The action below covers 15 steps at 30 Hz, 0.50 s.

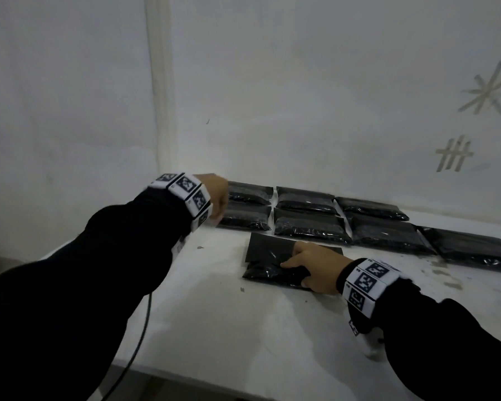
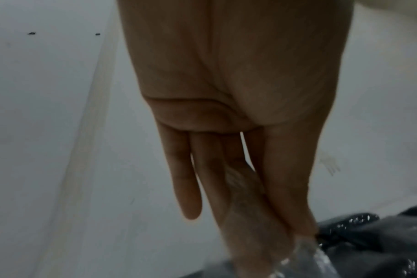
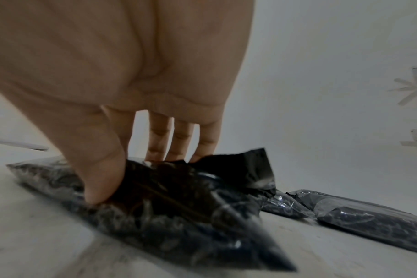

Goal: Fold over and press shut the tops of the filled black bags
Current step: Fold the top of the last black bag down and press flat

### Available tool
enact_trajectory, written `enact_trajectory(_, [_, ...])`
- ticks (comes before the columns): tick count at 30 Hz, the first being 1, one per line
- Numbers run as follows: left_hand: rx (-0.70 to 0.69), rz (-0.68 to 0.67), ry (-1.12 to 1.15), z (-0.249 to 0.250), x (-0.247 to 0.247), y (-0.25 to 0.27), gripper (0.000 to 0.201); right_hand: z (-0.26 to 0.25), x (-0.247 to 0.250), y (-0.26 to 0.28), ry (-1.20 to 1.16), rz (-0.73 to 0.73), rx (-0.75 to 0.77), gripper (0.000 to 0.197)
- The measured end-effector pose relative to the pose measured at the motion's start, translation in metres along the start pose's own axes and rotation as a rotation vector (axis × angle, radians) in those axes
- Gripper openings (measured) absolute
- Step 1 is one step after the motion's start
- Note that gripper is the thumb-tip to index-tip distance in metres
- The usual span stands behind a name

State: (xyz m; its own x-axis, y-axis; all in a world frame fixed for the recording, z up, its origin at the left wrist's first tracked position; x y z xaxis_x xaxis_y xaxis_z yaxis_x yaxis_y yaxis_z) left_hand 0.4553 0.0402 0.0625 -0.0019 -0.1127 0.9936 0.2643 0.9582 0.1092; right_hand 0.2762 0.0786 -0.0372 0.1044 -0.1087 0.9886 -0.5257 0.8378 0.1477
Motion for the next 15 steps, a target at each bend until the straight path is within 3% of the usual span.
enact_trajectory(8, [-0.256, 0.157, 0.298, 0.089, 0.066, 0.005, 0.006, 0.003, -0.005, 0.013, -0.095, -0.041, -0.024, 0.059])
enact_trajectory(15, [-0.311, 0.201, 0.402, 0.117, 0.088, 0.022, 0.008, 0.007, -0.004, 0.028, -0.230, -0.074, -0.050, 0.059])
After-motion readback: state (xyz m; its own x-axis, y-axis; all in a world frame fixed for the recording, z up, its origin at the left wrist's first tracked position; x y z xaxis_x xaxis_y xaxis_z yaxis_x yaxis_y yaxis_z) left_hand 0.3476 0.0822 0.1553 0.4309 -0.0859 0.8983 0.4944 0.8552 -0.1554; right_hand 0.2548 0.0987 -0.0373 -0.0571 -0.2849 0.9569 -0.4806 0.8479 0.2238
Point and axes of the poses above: each hand's wrist, its own y-axis away from the middle knuckle, its own x-axis out of the back of the hand, z = x × y, the point moved 8 cm from there along -y, towards the middle knuckle, and after that the axes turned 3 degrees about y, right-handed, at the moved point
